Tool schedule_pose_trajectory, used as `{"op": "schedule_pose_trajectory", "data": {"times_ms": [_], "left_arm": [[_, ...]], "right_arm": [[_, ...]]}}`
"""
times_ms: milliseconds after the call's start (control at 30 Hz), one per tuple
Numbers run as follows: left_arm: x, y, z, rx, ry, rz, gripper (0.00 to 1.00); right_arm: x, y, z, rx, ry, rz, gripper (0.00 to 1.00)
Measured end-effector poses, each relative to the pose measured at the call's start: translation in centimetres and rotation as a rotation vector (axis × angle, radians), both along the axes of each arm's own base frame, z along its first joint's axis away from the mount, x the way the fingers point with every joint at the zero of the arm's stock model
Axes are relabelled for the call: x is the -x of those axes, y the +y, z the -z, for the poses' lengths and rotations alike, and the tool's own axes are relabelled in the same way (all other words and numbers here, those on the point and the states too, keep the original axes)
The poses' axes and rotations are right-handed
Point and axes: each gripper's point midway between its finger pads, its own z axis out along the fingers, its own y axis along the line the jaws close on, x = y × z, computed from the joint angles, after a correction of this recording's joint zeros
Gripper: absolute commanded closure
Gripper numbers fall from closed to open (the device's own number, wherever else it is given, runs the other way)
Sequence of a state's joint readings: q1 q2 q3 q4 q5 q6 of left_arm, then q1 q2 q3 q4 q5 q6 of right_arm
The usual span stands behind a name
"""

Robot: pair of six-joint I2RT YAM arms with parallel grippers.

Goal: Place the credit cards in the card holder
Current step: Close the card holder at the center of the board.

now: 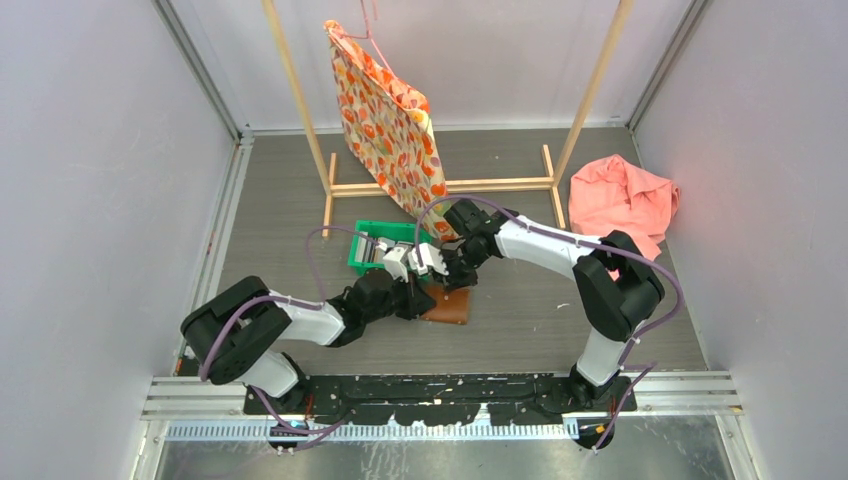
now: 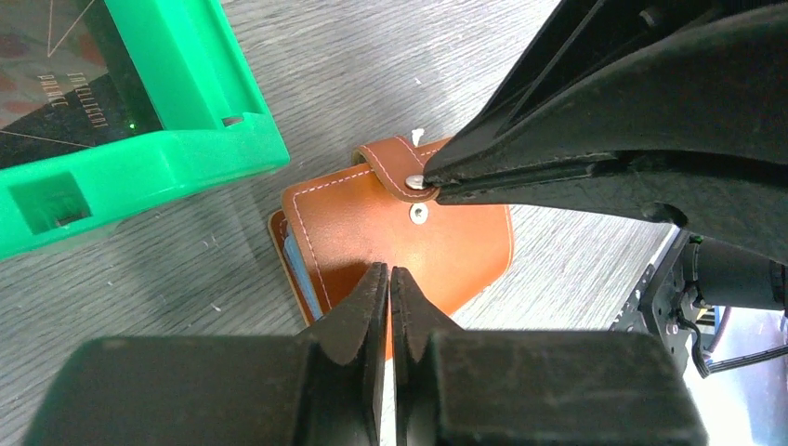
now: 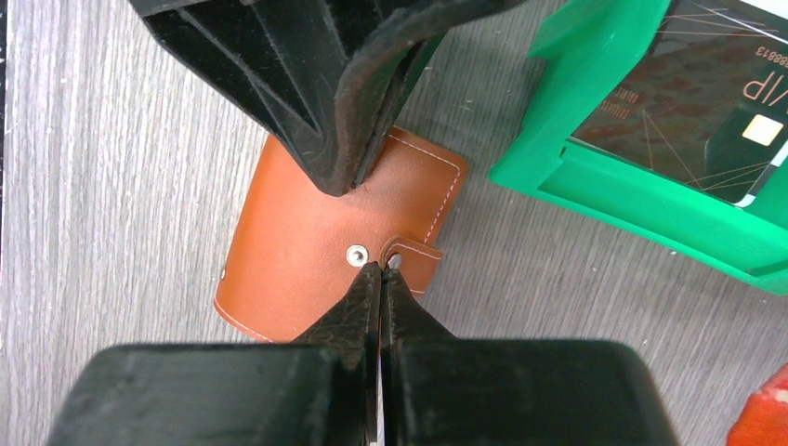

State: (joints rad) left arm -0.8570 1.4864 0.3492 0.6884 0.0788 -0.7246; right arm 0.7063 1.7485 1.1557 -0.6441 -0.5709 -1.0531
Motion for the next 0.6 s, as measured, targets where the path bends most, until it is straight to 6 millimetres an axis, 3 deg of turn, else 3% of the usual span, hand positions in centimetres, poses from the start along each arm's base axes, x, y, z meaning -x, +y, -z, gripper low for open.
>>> {"op": "schedule_pose_trajectory", "data": {"times_ms": [600], "left_arm": [[-0.3,-0.2,0.1,0.014,0.017,-0.024,0.97]], "right_arm": [[1.2,-1.2,0.8,0.012,0.010,-0.095,0.99]]}}
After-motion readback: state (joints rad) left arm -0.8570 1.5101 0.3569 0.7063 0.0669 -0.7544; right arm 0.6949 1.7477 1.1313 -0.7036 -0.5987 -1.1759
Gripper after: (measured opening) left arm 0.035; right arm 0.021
